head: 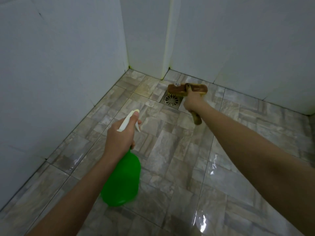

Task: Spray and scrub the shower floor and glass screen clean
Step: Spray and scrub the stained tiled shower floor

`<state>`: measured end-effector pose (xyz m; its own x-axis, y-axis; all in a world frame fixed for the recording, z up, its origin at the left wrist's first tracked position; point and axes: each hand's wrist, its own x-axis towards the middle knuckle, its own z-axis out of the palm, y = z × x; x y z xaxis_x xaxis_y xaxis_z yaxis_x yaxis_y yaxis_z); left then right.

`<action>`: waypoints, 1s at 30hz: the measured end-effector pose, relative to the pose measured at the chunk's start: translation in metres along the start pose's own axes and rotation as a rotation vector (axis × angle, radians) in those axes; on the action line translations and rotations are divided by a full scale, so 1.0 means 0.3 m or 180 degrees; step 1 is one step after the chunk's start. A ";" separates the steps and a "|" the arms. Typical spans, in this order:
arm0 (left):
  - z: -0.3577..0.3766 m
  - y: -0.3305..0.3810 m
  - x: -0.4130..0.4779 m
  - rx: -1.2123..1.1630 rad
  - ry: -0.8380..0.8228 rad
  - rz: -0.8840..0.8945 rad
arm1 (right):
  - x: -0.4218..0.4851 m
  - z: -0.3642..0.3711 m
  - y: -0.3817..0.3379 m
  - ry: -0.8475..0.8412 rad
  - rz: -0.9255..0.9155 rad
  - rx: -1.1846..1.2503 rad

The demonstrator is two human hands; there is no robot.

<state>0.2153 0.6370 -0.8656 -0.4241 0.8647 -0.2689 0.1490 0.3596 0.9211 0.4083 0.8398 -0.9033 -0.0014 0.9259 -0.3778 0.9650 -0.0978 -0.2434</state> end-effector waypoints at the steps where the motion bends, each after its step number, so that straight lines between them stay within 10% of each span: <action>1: 0.000 0.001 -0.003 -0.0002 -0.0003 -0.0013 | 0.007 -0.016 -0.024 -0.0136 0.0092 -0.0098; 30: -0.026 -0.007 -0.016 0.0004 -0.0066 -0.0044 | 0.040 0.005 -0.012 0.0092 -0.0175 -0.0329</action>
<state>0.2100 0.6295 -0.8641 -0.4077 0.8667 -0.2874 0.1444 0.3719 0.9170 0.4044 0.8506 -0.9084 -0.0489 0.9391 -0.3401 0.9856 -0.0099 -0.1689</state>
